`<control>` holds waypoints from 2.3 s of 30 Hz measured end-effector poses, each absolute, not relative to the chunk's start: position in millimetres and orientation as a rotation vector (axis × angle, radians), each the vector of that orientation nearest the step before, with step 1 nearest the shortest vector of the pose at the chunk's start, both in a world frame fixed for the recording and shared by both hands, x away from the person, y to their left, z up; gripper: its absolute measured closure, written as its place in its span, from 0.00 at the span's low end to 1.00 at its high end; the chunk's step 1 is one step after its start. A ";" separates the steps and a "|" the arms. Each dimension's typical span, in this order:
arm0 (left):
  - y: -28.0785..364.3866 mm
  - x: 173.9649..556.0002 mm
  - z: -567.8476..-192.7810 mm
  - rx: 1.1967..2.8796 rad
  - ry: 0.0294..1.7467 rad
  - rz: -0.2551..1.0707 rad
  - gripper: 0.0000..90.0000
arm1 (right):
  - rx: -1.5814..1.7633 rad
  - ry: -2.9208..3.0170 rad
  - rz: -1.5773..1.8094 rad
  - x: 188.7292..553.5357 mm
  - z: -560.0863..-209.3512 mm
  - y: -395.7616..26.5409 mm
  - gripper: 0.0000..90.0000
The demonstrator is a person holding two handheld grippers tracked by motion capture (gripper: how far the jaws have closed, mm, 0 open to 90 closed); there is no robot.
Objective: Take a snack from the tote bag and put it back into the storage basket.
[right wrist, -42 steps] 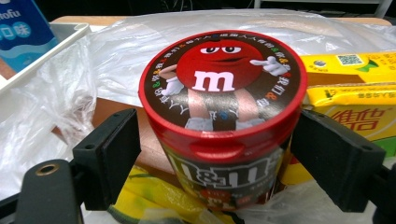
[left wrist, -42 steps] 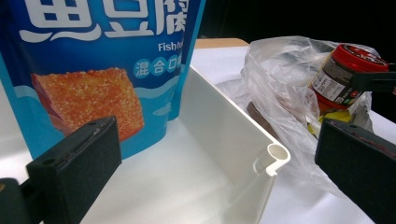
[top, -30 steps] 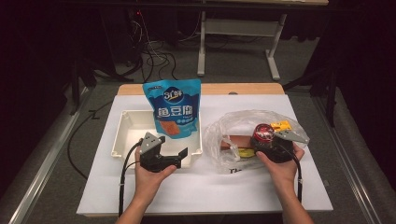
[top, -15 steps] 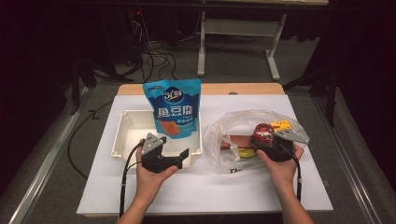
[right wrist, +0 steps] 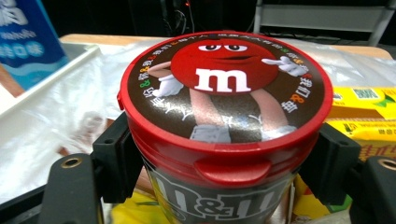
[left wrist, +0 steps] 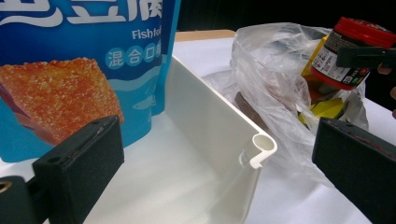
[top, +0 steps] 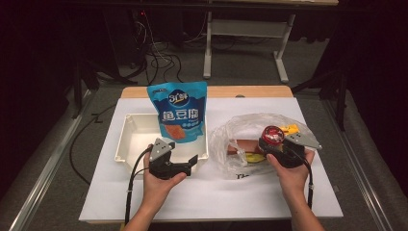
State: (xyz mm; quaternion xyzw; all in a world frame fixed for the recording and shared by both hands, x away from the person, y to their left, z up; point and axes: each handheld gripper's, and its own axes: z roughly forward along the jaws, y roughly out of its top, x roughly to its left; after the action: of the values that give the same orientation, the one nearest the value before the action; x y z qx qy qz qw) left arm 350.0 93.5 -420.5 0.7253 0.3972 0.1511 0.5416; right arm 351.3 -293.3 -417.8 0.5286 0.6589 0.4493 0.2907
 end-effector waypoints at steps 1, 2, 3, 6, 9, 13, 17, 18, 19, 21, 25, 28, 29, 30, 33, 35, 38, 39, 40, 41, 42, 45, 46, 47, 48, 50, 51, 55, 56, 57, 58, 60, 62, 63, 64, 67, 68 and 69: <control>92.2 349.2 -420.2 1.723 0.937 0.355 0.03 | 1.397 1.763 1.198 350.2 -416.0 -292.2 0.28; 91.3 348.8 -420.1 1.723 0.931 0.357 0.03 | 1.398 1.765 1.201 349.2 -414.9 -291.4 0.28; 90.2 348.4 -420.1 1.722 0.927 0.357 0.03 | 1.392 1.768 1.209 348.3 -413.6 -290.7 0.28; 87.8 347.5 -420.2 1.725 0.917 0.354 0.03 | 1.383 1.778 1.226 346.0 -409.2 -288.4 0.28; 85.6 346.9 -420.5 1.729 0.912 0.352 0.03 | 1.377 1.778 1.257 342.9 -404.1 -286.0 0.29; 80.6 345.2 -420.8 1.733 0.896 0.346 0.04 | 1.359 1.793 1.265 339.6 -398.8 -280.5 0.29; 76.1 343.6 -421.4 1.741 0.886 0.350 0.04 | 1.344 1.800 1.273 337.0 -395.5 -274.1 0.29; 73.6 343.0 -422.0 1.742 0.880 0.346 0.05 | 1.336 1.802 1.276 336.4 -394.7 -272.5 0.29; 72.4 342.8 -422.3 1.743 0.877 0.345 0.05 | 1.331 1.806 1.278 335.7 -394.0 -271.0 0.29; 69.9 341.9 -422.9 1.750 0.870 0.343 0.05 | 1.320 1.812 1.283 334.6 -392.6 -267.9 0.29; 65.3 340.6 -424.1 1.761 0.857 0.341 0.05 | 1.307 1.822 1.292 332.7 -390.6 -264.0 0.29; 58.6 338.2 -425.4 1.773 0.838 0.335 0.06 | 1.296 1.834 1.311 330.2 -387.9 -258.4 0.29; 56.1 337.2 -426.0 1.774 0.833 0.334 0.06 | 1.292 1.839 1.313 329.6 -387.3 -257.1 0.29; 54.5 336.7 -426.5 1.782 0.824 0.333 0.06 | 1.290 1.842 1.317 328.7 -386.6 -255.1 0.29; 50.7 335.2 -427.1 1.785 0.816 0.332 0.06 | 1.287 1.850 1.323 327.3 -385.5 -252.0 0.29; 45.0 333.0 -428.1 1.795 0.797 0.334 0.07 | 1.270 1.859 1.337 325.6 -383.9 -246.3 0.29; 40.7 331.4 -429.3 1.804 0.784 0.330 0.08 | 1.263 1.866 1.346 324.1 -382.7 -242.3 0.29; 39.8 331.0 -429.5 1.808 0.778 0.329 0.08 | 1.260 1.870 1.348 323.5 -382.4 -241.0 0.29; 38.9 330.6 -429.5 1.806 0.775 0.327 0.08 | 1.256 1.873 1.351 323.2 -382.3 -239.8 0.29; 38.0 330.1 -429.4 1.807 0.772 0.326 0.08 | 1.254 1.875 1.353 322.6 -382.2 -238.4 0.29; 37.4 329.8 -429.3 1.811 0.767 0.324 0.08 | 1.259 1.876 1.356 321.8 -382.2 -236.8 0.29; 34.6 328.6 -429.4 1.812 0.758 0.324 0.08 | 1.246 1.886 1.364 320.6 -381.8 -232.7 0.29; 33.7 328.2 -429.5 1.812 0.758 0.325 0.08 | 1.243 1.887 1.367 320.4 -381.7 -231.8 0.29; 33.2 327.8 -429.4 1.812 0.755 0.322 0.08 | 1.244 1.889 1.373 320.0 -381.7 -230.5 0.29; 32.6 327.4 -429.3 1.813 0.752 0.321 0.08 | 1.236 1.894 1.374 319.8 -381.6 -229.7 0.29; 31.5 326.7 -429.1 1.815 0.745 0.322 0.08 | 1.236 1.896 1.380 319.0 -381.4 -227.7 0.29; 30.8 326.3 -429.1 1.814 0.745 0.321 0.08 | 1.237 1.898 1.381 318.6 -381.3 -226.8 0.29; 27.7 324.1 -429.4 1.819 0.731 0.317 0.09 | 1.226 1.910 1.388 317.5 -381.1 -223.3 0.29; 27.1 323.7 -429.3 1.822 0.727 0.315 0.09 | 1.222 1.913 1.391 317.0 -381.0 -222.3 0.29; 26.2 323.3 -429.5 1.820 0.723 0.316 0.09 | 1.224 1.914 1.391 316.4 -380.8 -221.1 0.29; 25.7 322.9 -429.5 1.822 0.720 0.316 0.09 | 1.223 1.918 1.395 315.9 -380.7 -220.1 0.29; 25.0 322.4 -429.5 1.822 0.718 0.317 0.09 | 1.216 1.921 1.398 315.2 -380.4 -218.6 0.29; 24.6 322.1 -429.5 1.822 0.716 0.318 0.09 | 1.208 1.928 1.405 314.4 -380.1 -216.8 0.29; 24.4 321.8 -429.4 1.823 0.713 0.318 0.09 | 1.209 1.930 1.409 313.9 -379.9 -215.9 0.29; 24.0 321.6 -429.5 1.822 0.711 0.318 0.09 | 1.209 1.931 1.411 313.6 -379.8 -215.1 0.29; 23.0 320.5 -429.5 1.824 0.702 0.318 0.10 | 1.200 1.941 1.413 312.5 -379.7 -212.1 0.29; 22.5 320.1 -429.5 1.827 0.699 0.319 0.10 | 1.197 1.944 1.416 312.2 -379.6 -211.3 0.29; 22.1 319.8 -429.5 1.826 0.697 0.320 0.10 | 1.195 1.945 1.422 311.8 -379.5 -210.5 0.29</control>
State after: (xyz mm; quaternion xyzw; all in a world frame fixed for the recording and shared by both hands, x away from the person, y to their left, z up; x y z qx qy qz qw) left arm 319.8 22.1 -429.5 0.7710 0.2941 0.1351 0.5484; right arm 311.8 -210.5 -379.5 0.4331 0.7047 0.5153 0.2243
